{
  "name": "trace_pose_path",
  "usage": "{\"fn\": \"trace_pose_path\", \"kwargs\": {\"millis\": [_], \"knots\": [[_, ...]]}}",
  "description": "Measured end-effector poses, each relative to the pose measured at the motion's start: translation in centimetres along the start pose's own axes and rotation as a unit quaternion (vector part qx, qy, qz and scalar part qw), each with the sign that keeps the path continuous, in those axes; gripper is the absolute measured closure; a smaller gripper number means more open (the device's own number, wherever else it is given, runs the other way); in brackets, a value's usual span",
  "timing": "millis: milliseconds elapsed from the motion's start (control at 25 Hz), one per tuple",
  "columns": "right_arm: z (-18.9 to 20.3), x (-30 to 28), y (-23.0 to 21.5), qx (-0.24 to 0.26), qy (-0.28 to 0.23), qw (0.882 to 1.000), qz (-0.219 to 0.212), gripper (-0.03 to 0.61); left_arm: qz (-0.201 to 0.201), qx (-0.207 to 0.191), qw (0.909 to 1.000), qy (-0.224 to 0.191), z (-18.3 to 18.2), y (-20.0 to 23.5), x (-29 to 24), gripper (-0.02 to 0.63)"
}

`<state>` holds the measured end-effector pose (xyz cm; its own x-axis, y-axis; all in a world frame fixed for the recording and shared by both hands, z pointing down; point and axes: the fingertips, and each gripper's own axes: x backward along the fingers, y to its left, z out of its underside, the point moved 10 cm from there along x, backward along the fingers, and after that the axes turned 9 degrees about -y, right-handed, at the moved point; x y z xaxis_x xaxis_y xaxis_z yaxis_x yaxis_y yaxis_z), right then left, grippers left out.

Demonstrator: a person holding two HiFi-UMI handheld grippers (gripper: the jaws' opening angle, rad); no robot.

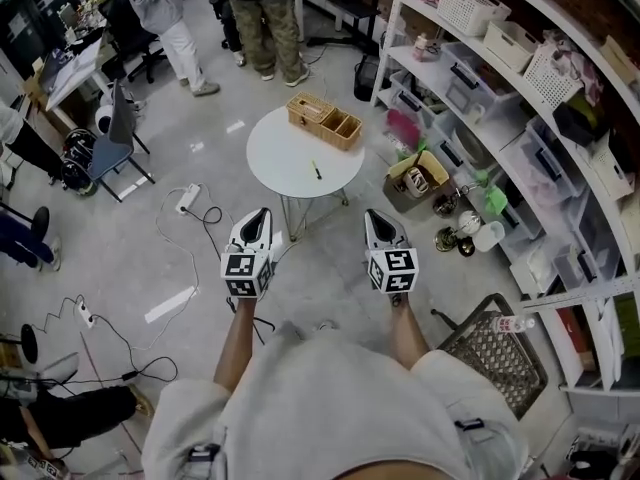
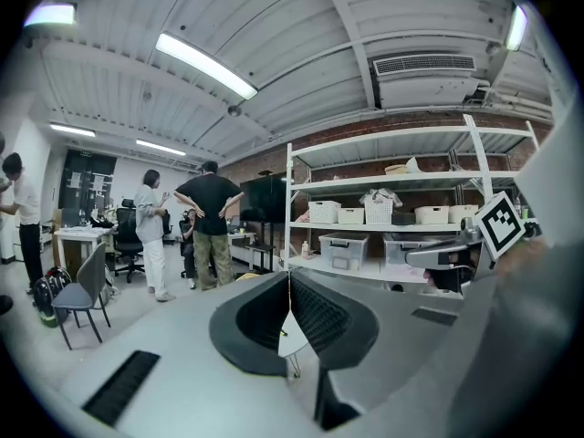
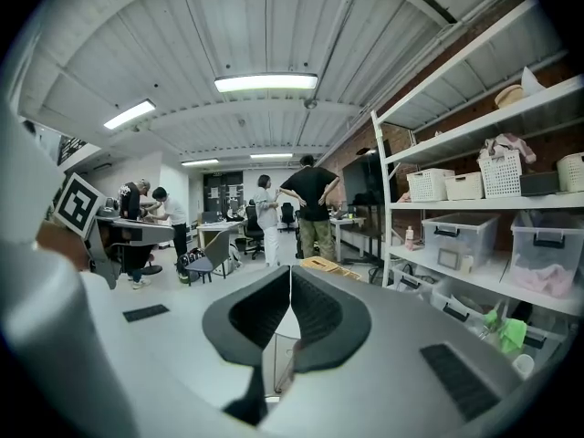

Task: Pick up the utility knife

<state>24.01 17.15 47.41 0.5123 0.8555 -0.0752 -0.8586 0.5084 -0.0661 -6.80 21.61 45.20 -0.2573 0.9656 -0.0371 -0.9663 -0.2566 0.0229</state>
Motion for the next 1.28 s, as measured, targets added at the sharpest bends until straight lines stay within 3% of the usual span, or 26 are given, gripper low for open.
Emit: {"fn": "trace_pose_path", "kwargs": {"millis": [720,1280], "knots": [[1.6,-3.9,-2.4,-0.002,0.023,1.0,-0.008,0.546,-0.003,0.003,0.9998,0.021,1.9,0.7,-4.2,0.591],[0.1,-17.4,-2.9,0.012,0.031,0.999,0.011,0.546,0.022,0.016,0.9995,0.015,1.5,10.3,-15.3,0.591]]}}
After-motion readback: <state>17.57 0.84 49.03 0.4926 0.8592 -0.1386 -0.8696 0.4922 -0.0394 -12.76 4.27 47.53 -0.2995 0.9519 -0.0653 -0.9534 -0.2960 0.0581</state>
